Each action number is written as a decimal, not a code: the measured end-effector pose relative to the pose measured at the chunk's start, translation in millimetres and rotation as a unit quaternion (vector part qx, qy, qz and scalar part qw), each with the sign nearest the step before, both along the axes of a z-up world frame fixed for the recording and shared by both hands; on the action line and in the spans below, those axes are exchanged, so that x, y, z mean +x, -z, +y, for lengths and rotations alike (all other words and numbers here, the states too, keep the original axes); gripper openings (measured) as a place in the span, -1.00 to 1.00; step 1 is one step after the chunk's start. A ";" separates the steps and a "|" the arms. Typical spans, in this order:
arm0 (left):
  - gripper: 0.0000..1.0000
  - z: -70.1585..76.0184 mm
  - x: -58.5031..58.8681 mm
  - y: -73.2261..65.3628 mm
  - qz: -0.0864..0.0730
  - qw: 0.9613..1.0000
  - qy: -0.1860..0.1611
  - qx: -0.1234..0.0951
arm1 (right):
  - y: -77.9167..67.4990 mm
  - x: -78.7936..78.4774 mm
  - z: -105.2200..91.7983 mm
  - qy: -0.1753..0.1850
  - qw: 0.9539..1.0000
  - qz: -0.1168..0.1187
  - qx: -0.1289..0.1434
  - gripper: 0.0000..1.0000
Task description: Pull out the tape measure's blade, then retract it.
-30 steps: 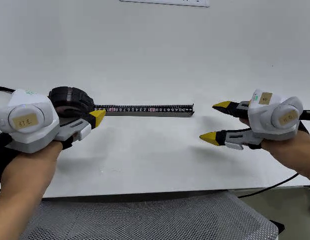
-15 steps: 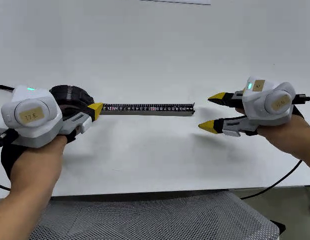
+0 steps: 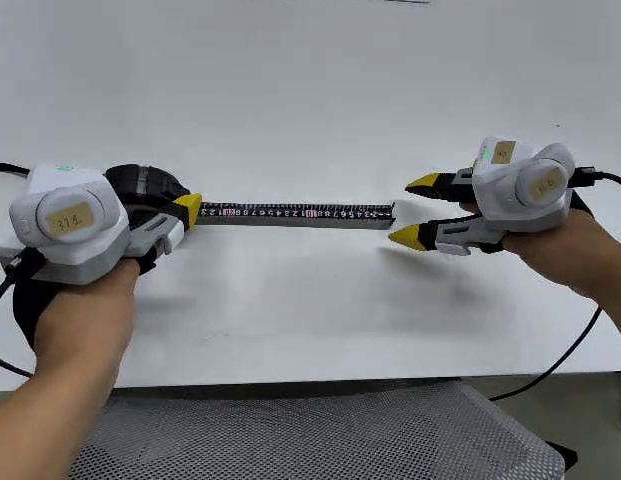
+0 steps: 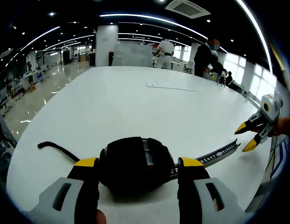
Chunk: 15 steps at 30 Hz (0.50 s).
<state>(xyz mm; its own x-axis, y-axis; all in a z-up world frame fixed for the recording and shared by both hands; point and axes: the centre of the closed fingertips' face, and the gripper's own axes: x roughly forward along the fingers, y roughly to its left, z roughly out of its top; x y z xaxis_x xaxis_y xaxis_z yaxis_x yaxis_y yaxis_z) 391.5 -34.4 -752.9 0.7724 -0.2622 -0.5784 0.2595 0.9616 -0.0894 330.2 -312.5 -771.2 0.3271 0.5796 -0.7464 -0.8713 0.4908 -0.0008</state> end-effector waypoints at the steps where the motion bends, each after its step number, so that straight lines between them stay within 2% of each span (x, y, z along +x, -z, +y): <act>1: 0.27 0.6 0.3 0.5 0.000 1.000 -0.001 0.002 | 1.1 0.0 0.5 -0.003 1.000 0.001 -0.001 -0.26; 15: 0.22 2.2 1.4 2.6 0.002 1.000 -0.009 0.004 | 9.9 0.3 3.1 -0.024 1.000 0.016 -0.004 -0.34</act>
